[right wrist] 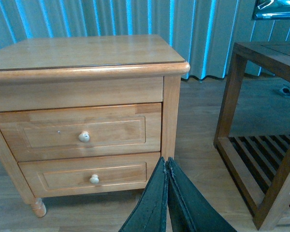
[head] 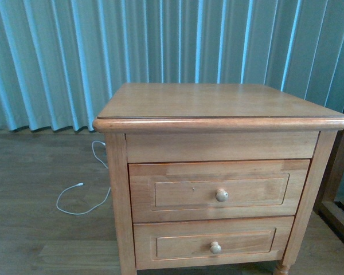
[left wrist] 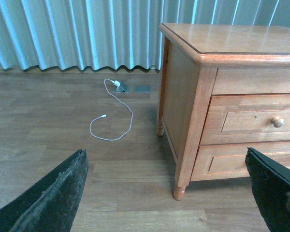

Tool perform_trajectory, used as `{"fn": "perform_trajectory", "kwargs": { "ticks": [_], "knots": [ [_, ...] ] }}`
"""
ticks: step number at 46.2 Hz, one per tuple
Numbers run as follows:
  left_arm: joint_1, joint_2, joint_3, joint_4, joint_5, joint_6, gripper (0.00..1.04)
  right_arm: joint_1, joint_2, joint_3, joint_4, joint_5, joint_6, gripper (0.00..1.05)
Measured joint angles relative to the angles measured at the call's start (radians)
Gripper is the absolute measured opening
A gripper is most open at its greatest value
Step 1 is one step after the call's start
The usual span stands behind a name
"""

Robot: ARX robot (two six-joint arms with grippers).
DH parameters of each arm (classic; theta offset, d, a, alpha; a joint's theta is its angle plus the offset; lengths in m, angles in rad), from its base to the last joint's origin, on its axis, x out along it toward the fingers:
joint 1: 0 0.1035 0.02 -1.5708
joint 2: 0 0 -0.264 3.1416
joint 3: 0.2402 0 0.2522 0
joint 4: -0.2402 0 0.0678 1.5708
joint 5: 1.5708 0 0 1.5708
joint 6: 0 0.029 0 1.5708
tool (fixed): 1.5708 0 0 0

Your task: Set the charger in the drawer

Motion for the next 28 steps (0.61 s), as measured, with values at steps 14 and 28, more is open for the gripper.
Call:
{"fn": "perform_trajectory", "kwargs": {
  "ticks": [14, 28],
  "knots": [
    [0.0, 0.0, 0.0, 0.0, 0.0, 0.0, 0.99, 0.0, -0.151, -0.043, -0.125, 0.0, 0.0, 0.02],
    [0.0, 0.0, 0.0, -0.001, 0.0, 0.0, 0.99, 0.0, -0.251, -0.043, -0.206, -0.003, 0.0, 0.02]
  ]
}}
